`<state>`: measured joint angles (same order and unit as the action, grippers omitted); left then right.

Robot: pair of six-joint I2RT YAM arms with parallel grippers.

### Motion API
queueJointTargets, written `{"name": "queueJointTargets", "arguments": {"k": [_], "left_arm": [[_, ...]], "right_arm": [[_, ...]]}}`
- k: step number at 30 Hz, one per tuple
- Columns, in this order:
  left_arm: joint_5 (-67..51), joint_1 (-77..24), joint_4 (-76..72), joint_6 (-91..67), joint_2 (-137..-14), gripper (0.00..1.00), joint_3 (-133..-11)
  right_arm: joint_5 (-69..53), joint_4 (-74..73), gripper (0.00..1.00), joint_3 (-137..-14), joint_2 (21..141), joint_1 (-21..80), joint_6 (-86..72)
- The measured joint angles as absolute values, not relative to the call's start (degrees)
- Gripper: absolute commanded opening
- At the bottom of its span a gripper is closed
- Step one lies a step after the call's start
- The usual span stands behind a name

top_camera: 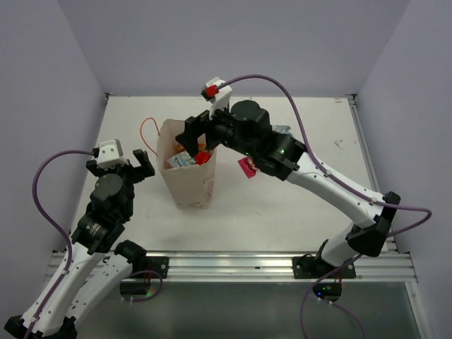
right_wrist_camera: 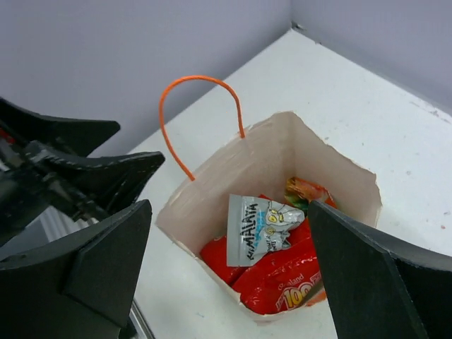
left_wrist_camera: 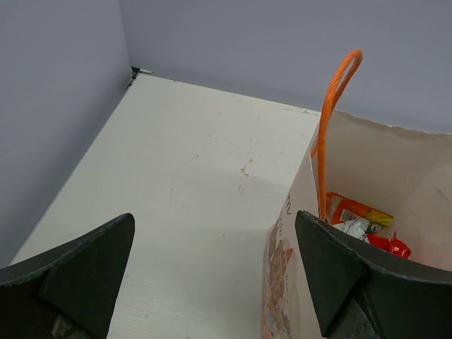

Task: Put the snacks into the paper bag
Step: Place the snack in the paper bag, then pick up the snack from the center of the board.

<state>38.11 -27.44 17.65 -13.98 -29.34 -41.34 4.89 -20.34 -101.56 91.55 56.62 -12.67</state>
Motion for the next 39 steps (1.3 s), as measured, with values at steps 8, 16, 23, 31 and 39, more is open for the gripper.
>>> {"name": "queueJointTargets", "arguments": {"k": [8, 16, 23, 31, 39], "left_arm": [[38.1, -27.5, 17.6, -14.0, -29.3, 1.00, -41.3], [38.1, -27.4, 17.6, -14.0, -29.3, 1.00, -41.3], [38.1, -27.4, 17.7, -14.0, -29.3, 1.00, -41.3], [37.9, -27.4, 17.6, -14.0, -29.0, 1.00, -41.3], [37.8, -27.4, 17.6, -14.0, -28.8, 1.00, -41.3]], "right_arm": [[8.4, -9.6, 0.99, -86.9, 78.8, 56.7, -10.3], [31.8, -9.0, 0.99, -76.5, 70.5, 56.6, -8.5], [47.6, -12.1, 0.98, -65.5, 63.9, 53.9, -11.0], [51.2, -22.8, 0.97, -56.8, 59.1, 36.8, -23.7], [47.9, -27.3, 0.88, -50.9, 60.8, 22.3, -33.6]]}}
